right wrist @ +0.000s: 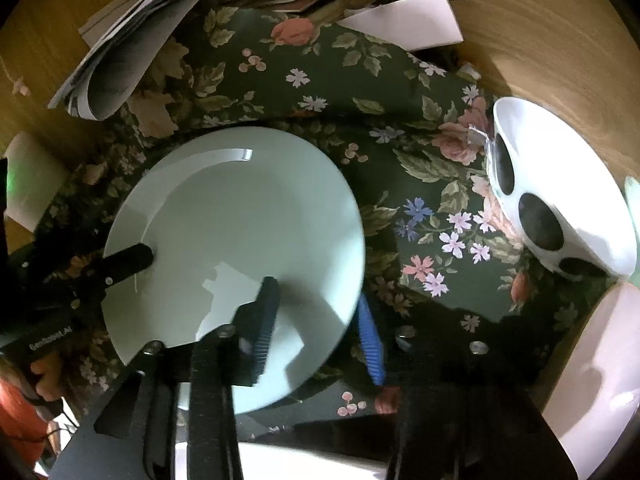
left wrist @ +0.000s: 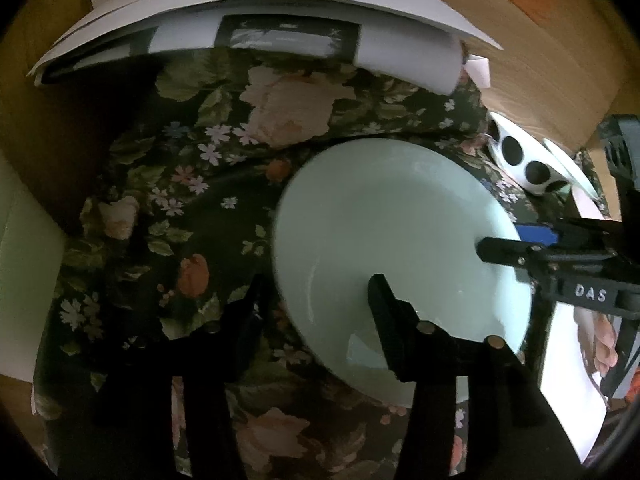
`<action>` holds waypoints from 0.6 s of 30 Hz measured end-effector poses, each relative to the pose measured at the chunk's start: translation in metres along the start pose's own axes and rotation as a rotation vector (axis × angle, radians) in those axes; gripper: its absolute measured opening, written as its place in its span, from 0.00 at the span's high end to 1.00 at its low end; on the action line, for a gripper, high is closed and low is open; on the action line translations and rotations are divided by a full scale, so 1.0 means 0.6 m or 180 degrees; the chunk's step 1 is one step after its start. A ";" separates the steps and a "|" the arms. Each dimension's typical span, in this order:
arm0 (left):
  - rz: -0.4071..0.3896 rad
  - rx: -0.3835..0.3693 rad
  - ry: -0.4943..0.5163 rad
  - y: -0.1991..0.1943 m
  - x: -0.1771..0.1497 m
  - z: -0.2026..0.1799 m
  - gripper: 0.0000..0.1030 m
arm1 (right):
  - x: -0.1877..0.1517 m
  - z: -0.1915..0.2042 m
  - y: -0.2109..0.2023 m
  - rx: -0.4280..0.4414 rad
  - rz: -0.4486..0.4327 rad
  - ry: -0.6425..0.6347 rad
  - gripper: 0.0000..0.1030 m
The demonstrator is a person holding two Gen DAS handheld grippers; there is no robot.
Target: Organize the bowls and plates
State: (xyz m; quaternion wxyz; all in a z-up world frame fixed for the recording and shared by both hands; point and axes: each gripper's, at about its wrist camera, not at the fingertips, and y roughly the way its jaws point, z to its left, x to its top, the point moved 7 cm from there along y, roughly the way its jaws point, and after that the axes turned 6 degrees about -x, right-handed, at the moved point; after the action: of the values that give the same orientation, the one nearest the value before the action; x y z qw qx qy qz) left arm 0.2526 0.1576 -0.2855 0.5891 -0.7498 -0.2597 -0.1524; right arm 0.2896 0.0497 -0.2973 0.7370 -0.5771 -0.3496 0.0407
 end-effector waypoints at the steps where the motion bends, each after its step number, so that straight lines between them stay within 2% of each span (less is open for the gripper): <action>1: 0.0001 0.0028 0.0012 0.000 0.000 -0.001 0.54 | -0.002 -0.004 -0.001 0.0021 0.0007 0.0002 0.75; 7: -0.0026 0.0120 -0.0018 0.001 0.005 -0.005 0.54 | 0.002 -0.020 -0.024 0.0085 -0.0049 0.0039 0.77; 18: -0.0199 0.0116 0.0013 -0.050 0.008 -0.012 0.54 | 0.014 -0.026 -0.065 0.0210 -0.0207 0.0101 0.77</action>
State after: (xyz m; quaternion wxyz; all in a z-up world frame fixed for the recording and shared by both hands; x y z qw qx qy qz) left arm 0.2400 0.1571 -0.2572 0.5982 -0.7301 -0.2845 -0.1675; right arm 0.2914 0.0280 -0.2602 0.7620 -0.5414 -0.3548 0.0190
